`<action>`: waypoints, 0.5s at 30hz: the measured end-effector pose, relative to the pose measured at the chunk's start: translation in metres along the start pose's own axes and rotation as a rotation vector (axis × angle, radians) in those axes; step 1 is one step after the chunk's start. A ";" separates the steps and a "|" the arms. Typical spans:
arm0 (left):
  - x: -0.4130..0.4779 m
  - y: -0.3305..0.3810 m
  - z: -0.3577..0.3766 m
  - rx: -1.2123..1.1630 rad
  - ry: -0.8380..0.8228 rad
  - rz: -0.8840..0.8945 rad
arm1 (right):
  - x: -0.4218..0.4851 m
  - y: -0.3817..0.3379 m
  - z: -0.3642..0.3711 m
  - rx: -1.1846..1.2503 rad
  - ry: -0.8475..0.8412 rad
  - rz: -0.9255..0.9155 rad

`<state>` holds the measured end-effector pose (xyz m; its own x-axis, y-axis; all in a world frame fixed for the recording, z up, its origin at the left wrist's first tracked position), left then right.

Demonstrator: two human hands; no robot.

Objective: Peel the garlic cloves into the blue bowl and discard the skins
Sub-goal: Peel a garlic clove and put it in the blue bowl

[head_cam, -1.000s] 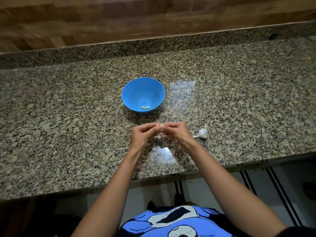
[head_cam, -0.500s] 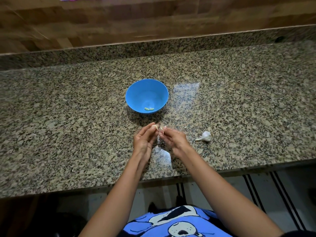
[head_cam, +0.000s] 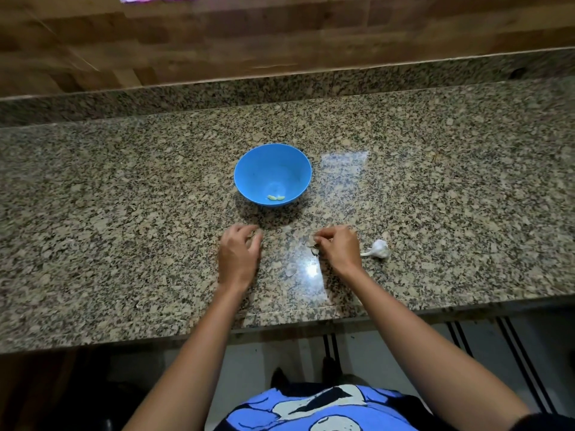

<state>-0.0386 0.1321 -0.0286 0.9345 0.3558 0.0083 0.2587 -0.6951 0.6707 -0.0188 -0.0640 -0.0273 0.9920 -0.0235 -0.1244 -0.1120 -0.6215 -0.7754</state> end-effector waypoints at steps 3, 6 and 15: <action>-0.008 0.030 0.029 -0.062 -0.167 0.203 | -0.005 0.010 -0.003 0.056 0.016 0.044; -0.004 0.032 0.063 -0.010 -0.386 0.086 | -0.012 0.022 -0.010 0.184 0.106 0.089; -0.038 0.047 0.078 0.225 -0.672 0.595 | -0.033 0.042 -0.017 0.707 0.327 0.372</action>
<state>-0.0431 0.0375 -0.0551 0.8559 -0.4871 -0.1736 -0.3341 -0.7771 0.5334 -0.0548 -0.1025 -0.0453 0.8385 -0.4205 -0.3466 -0.3361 0.1017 -0.9363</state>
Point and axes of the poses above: each hand's wrist, its own x-axis towards the middle knuckle, its own z-axis out of the palm, y = z × x, the point moved 3 cm from there along x, towards the middle knuckle, and after that the axes turned 6 degrees about -z, right-handed, at the moved point
